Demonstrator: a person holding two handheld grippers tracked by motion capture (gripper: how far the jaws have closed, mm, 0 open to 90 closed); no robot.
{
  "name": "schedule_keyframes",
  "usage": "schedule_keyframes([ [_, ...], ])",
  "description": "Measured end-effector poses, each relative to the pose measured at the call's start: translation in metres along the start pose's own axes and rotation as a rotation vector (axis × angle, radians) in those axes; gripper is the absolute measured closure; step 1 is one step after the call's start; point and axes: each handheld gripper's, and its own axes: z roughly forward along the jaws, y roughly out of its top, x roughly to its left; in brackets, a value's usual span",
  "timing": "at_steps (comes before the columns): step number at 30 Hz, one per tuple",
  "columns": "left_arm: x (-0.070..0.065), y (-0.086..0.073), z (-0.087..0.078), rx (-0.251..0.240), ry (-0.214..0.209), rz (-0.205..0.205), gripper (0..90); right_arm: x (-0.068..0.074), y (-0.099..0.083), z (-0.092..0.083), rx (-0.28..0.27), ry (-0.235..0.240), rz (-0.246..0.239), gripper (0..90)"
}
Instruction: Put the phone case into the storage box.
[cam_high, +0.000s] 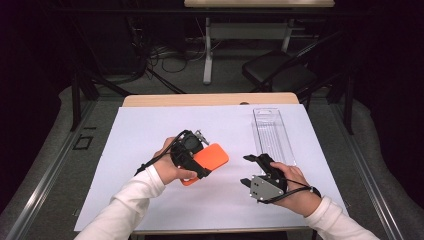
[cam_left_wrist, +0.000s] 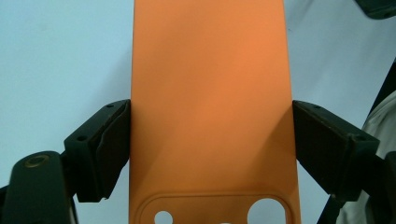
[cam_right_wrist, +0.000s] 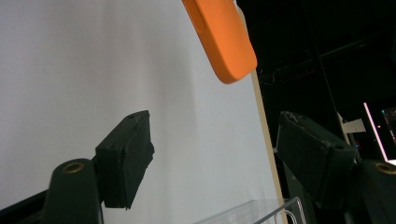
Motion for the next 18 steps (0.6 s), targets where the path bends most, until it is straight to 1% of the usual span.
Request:
schedule_keyframes([
  [1,-0.001,0.001,0.001,0.000,-0.003,0.000,16.0,0.001,0.000,0.002,-0.012,-0.001,0.002,25.8],
  [2,-0.002,0.003,0.001,0.004,-0.004,0.009,16.0,0.001,0.001,0.003,0.006,0.000,0.009,26.0],
  [3,-0.002,0.004,0.002,0.001,-0.007,0.009,16.0,0.001,0.002,0.005,0.006,0.000,-0.006,28.2],
  [7,-0.006,0.008,0.005,-0.003,-0.011,0.015,16.0,0.002,0.004,0.008,-0.003,-0.011,-0.005,29.9],
  [8,-0.007,0.010,0.005,-0.001,-0.014,0.020,16.0,0.001,0.005,0.009,-0.004,-0.015,-0.040,29.9],
  [9,-0.008,0.010,0.006,0.001,-0.016,0.021,16.0,0.003,0.005,0.011,-0.013,-0.021,-0.028,29.9],
  [10,-0.008,0.011,0.006,0.001,-0.015,0.026,16.0,0.004,0.005,0.012,-0.008,-0.028,-0.045,29.6],
  [11,-0.009,0.012,0.007,0.001,-0.017,0.030,16.0,0.004,0.006,0.014,-0.010,-0.031,-0.071,29.4],
  [12,-0.010,0.013,0.007,0.003,-0.018,0.029,16.0,0.005,0.007,0.017,-0.005,-0.035,-0.127,30.7],
  [13,-0.010,0.013,0.008,0.003,-0.018,0.032,16.0,0.005,0.007,0.017,-0.005,-0.035,-0.127,30.7],
  [14,-0.010,0.014,0.008,0.000,-0.020,0.030,16.0,0.006,0.008,0.017,0.011,-0.035,-0.139,31.5],
  [15,-0.011,0.014,0.009,0.000,-0.021,0.031,16.0,0.008,0.008,0.018,0.014,-0.036,-0.132,32.4],
  [16,-0.011,0.015,0.009,0.003,-0.022,0.035,16.0,0.009,0.009,0.019,0.014,-0.034,-0.134,33.4],
  [17,-0.011,0.015,0.009,0.003,-0.021,0.038,16.0,0.009,0.010,0.020,0.022,-0.040,-0.136,34.1],
  [18,-0.012,0.016,0.009,0.004,-0.025,0.038,16.0,0.010,0.010,0.022,0.018,-0.045,-0.142,34.7],
])
